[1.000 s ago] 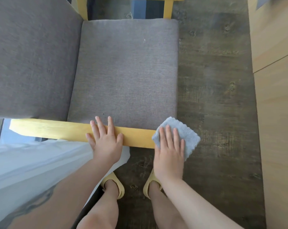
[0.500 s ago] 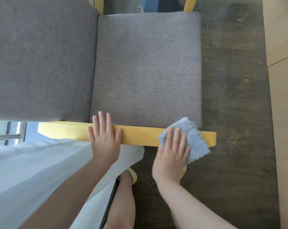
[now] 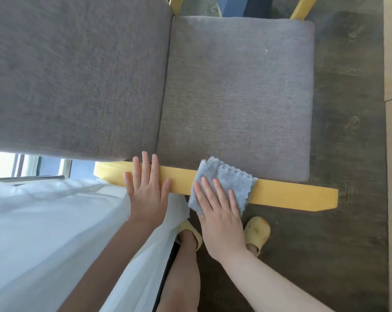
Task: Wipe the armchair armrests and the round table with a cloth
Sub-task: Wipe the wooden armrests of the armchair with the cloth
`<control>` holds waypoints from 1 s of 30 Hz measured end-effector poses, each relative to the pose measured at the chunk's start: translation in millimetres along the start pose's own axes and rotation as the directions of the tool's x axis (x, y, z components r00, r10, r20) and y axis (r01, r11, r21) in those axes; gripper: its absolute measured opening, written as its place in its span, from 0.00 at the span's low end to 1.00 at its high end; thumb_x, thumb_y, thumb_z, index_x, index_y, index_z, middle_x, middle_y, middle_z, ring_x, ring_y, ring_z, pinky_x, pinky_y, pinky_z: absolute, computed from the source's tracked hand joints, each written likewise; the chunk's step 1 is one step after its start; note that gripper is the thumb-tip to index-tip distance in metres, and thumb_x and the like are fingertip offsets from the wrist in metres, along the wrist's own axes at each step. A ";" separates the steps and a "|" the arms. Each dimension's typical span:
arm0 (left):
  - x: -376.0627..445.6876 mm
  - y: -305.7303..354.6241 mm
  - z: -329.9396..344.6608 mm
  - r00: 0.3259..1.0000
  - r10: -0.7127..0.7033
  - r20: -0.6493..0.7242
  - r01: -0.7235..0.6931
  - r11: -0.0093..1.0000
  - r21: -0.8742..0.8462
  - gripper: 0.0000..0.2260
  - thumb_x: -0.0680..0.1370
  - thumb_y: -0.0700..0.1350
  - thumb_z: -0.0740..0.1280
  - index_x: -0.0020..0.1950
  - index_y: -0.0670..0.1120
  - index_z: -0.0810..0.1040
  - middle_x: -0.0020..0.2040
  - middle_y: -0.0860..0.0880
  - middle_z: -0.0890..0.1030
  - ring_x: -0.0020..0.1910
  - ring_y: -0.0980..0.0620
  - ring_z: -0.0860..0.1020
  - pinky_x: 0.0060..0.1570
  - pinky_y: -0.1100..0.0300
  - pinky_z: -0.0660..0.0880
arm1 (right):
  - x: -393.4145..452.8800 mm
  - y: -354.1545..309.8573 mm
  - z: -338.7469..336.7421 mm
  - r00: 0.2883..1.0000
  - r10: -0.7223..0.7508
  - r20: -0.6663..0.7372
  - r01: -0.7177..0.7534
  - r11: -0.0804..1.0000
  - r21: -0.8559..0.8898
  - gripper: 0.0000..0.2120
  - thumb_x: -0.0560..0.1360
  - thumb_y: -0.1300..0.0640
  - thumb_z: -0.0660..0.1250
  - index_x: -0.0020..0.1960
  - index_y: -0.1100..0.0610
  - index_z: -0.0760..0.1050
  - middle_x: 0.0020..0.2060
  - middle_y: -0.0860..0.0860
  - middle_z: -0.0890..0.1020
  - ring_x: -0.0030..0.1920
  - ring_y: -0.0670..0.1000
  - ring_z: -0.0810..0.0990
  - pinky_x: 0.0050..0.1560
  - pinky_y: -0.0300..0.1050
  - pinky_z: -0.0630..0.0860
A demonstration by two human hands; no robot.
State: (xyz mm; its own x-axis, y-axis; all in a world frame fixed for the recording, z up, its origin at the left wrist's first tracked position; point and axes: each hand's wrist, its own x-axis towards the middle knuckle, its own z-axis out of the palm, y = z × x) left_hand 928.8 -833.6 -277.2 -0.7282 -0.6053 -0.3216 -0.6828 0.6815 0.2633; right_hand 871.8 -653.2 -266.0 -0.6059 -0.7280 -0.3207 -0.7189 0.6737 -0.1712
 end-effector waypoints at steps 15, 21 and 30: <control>-4.2 -53.8 -11.3 0.994 0.102 -0.041 -0.104 0.993 -0.054 0.25 0.82 0.51 0.50 0.78 0.48 0.52 0.78 0.50 0.51 0.77 0.54 0.46 0.74 0.48 0.47 | 18.3 -9.3 -1.2 0.996 -0.092 0.001 0.092 0.994 -0.063 0.27 0.80 0.50 0.48 0.79 0.51 0.50 0.78 0.48 0.52 0.78 0.53 0.49 0.73 0.58 0.53; -6.7 -81.2 -15.3 0.980 0.200 -0.007 -0.200 0.980 -0.020 0.27 0.78 0.45 0.52 0.78 0.47 0.53 0.78 0.49 0.54 0.77 0.52 0.48 0.74 0.50 0.48 | 69.9 -104.6 -2.4 0.994 -0.110 0.019 0.109 0.993 0.038 0.28 0.81 0.51 0.50 0.79 0.51 0.45 0.78 0.48 0.46 0.77 0.53 0.40 0.74 0.56 0.40; -5.0 -99.5 -22.5 0.970 0.241 0.009 -0.241 0.970 -0.038 0.25 0.81 0.50 0.52 0.78 0.48 0.56 0.78 0.52 0.56 0.78 0.50 0.50 0.74 0.49 0.49 | 75.9 -99.6 -2.8 0.998 -0.068 0.014 0.068 0.997 0.046 0.29 0.82 0.50 0.50 0.79 0.51 0.41 0.78 0.49 0.43 0.77 0.54 0.39 0.75 0.58 0.41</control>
State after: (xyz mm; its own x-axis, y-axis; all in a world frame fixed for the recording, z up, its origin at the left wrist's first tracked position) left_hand 999.1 -907.7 -281.4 -0.8707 -0.4194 -0.2568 -0.4893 0.7911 0.3671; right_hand 896.4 -775.9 -270.7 -0.5506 -0.7705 -0.3212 -0.7419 0.6281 -0.2349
